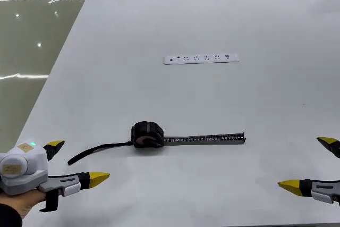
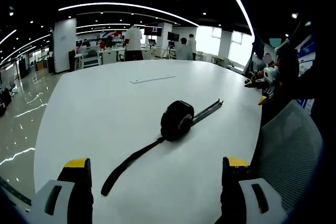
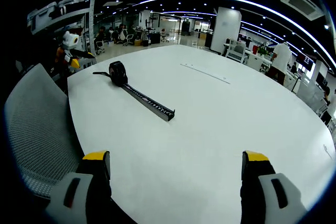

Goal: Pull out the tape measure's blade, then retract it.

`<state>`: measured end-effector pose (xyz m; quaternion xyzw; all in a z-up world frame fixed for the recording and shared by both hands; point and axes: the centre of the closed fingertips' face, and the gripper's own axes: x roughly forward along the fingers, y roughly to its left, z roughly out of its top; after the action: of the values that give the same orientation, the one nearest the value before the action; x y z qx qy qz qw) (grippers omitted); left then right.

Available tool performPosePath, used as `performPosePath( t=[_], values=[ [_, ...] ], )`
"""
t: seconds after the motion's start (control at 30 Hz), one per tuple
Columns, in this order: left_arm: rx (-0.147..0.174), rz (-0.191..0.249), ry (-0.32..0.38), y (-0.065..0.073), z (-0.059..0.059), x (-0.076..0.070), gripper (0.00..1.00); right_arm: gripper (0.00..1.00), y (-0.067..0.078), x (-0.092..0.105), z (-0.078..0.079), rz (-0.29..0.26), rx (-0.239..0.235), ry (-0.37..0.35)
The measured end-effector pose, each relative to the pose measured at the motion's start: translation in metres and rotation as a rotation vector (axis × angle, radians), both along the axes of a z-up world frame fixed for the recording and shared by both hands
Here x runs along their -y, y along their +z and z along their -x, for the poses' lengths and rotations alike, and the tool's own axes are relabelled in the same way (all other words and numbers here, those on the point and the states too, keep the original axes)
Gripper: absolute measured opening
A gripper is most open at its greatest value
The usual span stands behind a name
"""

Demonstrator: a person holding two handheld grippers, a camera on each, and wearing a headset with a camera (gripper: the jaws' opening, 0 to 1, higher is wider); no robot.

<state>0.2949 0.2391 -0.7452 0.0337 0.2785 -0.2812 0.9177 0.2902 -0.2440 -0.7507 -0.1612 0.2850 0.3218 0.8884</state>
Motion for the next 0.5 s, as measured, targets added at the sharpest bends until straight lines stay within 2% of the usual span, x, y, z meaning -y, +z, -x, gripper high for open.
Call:
performPosePath(
  t=[0.03,0.07,0.13,0.3,0.4,0.43,0.47,0.5],
  values=[
    [0.007,-0.006,-0.002,0.002,0.000,0.001,1.00,1.00,0.001,0.002,0.002,0.000,-0.004,-0.003],
    [0.027,-0.009,-0.002,0.006,-0.002,0.001,1.00,1.00,0.002,0.004,0.003,0.001,-0.008,-0.002],
    [0.033,-0.001,0.008,0.009,-0.003,-0.001,1.00,1.00,0.002,0.009,0.005,0.005,-0.011,-0.005],
    [0.028,0.000,0.026,0.008,-0.001,-0.006,1.00,1.00,0.004,0.014,0.007,0.009,-0.022,-0.002],
    [0.016,-0.004,0.019,0.004,0.002,-0.007,1.00,1.00,0.001,0.011,0.008,0.033,-0.026,0.037],
    [0.023,-0.003,0.015,0.004,0.002,-0.007,1.00,1.00,0.000,0.011,0.009,0.038,-0.027,0.041],
    [0.054,0.002,0.008,0.008,0.001,-0.005,1.00,1.00,0.002,0.012,0.008,0.035,-0.025,0.040],
    [0.052,0.004,0.009,0.008,0.001,-0.005,1.00,1.00,0.003,0.012,0.007,0.031,-0.023,0.038]
  ],
)
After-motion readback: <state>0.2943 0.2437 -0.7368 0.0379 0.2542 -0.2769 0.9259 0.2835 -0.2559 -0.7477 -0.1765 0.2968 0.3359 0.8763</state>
